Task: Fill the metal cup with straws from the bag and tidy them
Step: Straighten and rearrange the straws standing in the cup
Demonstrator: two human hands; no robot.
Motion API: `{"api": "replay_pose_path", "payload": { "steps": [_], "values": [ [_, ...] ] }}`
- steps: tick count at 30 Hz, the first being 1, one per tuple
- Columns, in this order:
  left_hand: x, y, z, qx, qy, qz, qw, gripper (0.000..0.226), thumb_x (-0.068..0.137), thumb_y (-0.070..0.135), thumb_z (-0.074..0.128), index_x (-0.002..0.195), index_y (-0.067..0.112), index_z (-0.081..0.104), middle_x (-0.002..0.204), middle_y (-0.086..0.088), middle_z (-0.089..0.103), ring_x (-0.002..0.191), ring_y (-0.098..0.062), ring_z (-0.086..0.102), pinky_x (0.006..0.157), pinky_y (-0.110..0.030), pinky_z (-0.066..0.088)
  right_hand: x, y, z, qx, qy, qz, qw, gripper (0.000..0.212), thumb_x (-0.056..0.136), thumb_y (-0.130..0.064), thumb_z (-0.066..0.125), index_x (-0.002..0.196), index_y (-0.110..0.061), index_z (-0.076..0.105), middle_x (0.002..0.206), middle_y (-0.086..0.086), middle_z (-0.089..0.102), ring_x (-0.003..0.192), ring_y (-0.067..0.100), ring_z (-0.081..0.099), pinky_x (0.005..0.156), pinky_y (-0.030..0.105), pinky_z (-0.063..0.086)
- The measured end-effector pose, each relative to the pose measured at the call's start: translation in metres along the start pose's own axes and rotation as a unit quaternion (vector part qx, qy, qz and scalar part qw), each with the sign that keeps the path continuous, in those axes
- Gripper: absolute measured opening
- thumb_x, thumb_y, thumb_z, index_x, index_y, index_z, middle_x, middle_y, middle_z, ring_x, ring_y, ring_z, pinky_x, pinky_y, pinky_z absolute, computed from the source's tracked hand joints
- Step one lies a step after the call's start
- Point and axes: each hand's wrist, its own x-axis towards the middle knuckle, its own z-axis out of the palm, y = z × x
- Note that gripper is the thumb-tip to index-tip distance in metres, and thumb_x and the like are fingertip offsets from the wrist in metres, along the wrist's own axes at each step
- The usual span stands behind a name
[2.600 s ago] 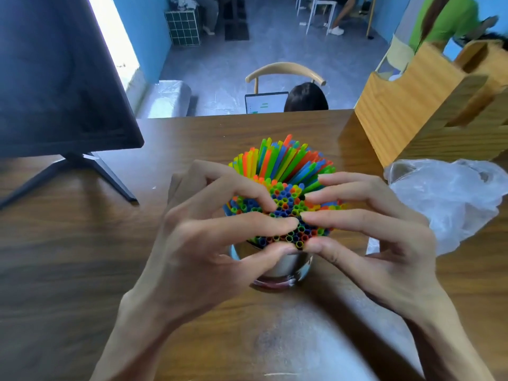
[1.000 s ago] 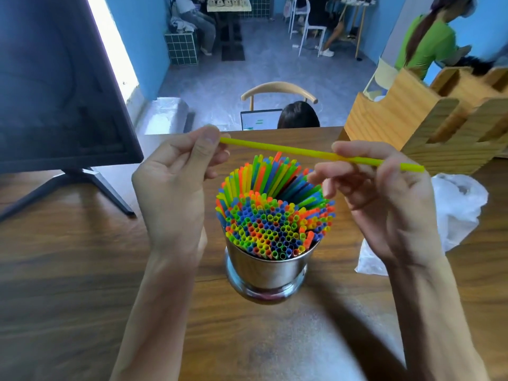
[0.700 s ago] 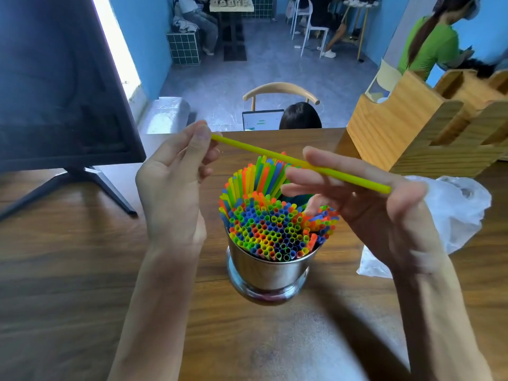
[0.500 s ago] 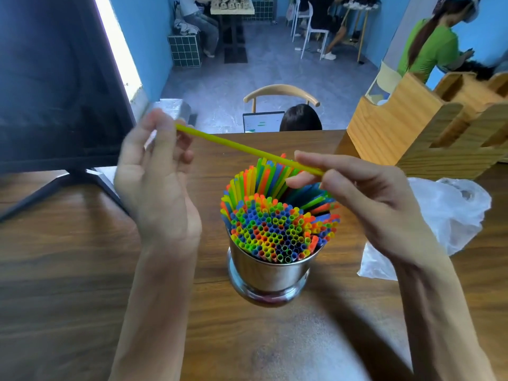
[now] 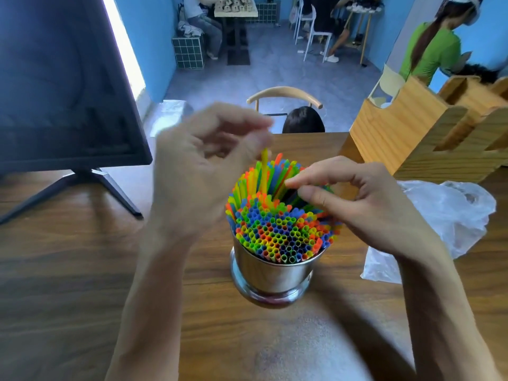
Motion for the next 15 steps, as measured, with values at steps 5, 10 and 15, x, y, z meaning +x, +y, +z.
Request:
{"api": "replay_pose_path", "payload": {
  "steps": [5,10,15],
  "values": [
    [-0.007,-0.009,-0.002,0.142,-0.172,-0.075,0.972,0.012,0.082,0.034,0.085,0.087,0.040,0.077,0.084,0.019,0.075,0.082,-0.007,0.070,0.067,-0.025,0.052,0.016,0.000,0.003,0.015,0.079,0.022,0.997,0.015,0.095,-0.022,0.071,0.102,-0.035,0.076,0.095,-0.016,0.076,0.084,0.021,0.067,0.070,0.040,0.051],
    [-0.001,-0.009,-0.011,0.177,-0.166,-0.041,0.969,0.013,0.082,0.054,0.073,0.076,0.042,0.075,0.081,0.020,0.072,0.088,-0.013,0.062,0.069,-0.031,0.046,0.033,-0.002,0.007,-0.067,0.031,0.051,0.996,0.020,0.093,-0.032,0.072,0.113,-0.034,0.074,0.093,-0.024,0.068,0.087,-0.002,0.062,0.065,0.010,0.041],
    [0.007,-0.018,-0.009,0.150,-0.058,-0.100,0.982,0.012,0.091,0.036,0.076,0.079,0.034,0.076,0.063,0.026,0.063,0.056,0.004,0.051,0.056,-0.007,0.035,0.040,-0.005,0.010,-0.133,-0.028,0.074,0.988,0.021,0.094,-0.039,0.069,0.115,-0.038,0.071,0.094,-0.023,0.063,0.088,-0.003,0.060,0.066,0.009,0.043]
  ]
}}
